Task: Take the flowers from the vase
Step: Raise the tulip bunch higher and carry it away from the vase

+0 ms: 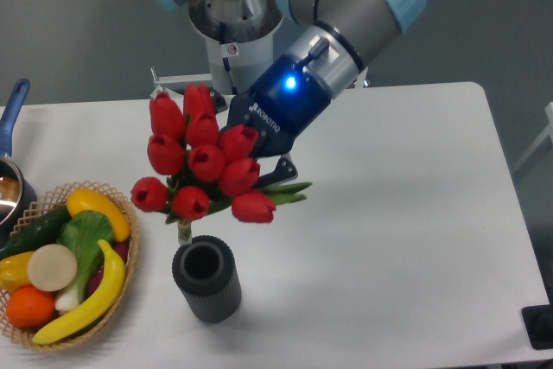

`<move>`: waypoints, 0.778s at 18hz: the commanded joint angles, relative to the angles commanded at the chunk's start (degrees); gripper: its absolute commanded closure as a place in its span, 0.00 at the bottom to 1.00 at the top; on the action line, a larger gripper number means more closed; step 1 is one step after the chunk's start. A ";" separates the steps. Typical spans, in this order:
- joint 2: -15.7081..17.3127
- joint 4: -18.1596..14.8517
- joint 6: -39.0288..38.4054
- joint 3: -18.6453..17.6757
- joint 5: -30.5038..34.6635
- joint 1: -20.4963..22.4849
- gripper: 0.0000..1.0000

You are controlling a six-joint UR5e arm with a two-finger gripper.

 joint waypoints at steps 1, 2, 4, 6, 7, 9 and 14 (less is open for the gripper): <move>0.44 0.00 -0.09 -0.26 0.26 0.88 0.63; 1.05 -0.09 -0.27 -0.27 1.22 1.67 0.63; 2.63 -0.26 -0.53 -0.44 4.47 3.78 0.63; 3.95 -0.35 -1.49 -0.53 7.72 5.98 0.63; 4.48 -0.35 -1.59 -0.70 9.04 7.29 0.63; 5.63 -0.18 -1.06 -1.49 10.11 10.19 0.63; 7.21 -0.26 2.09 -4.39 10.20 15.82 0.63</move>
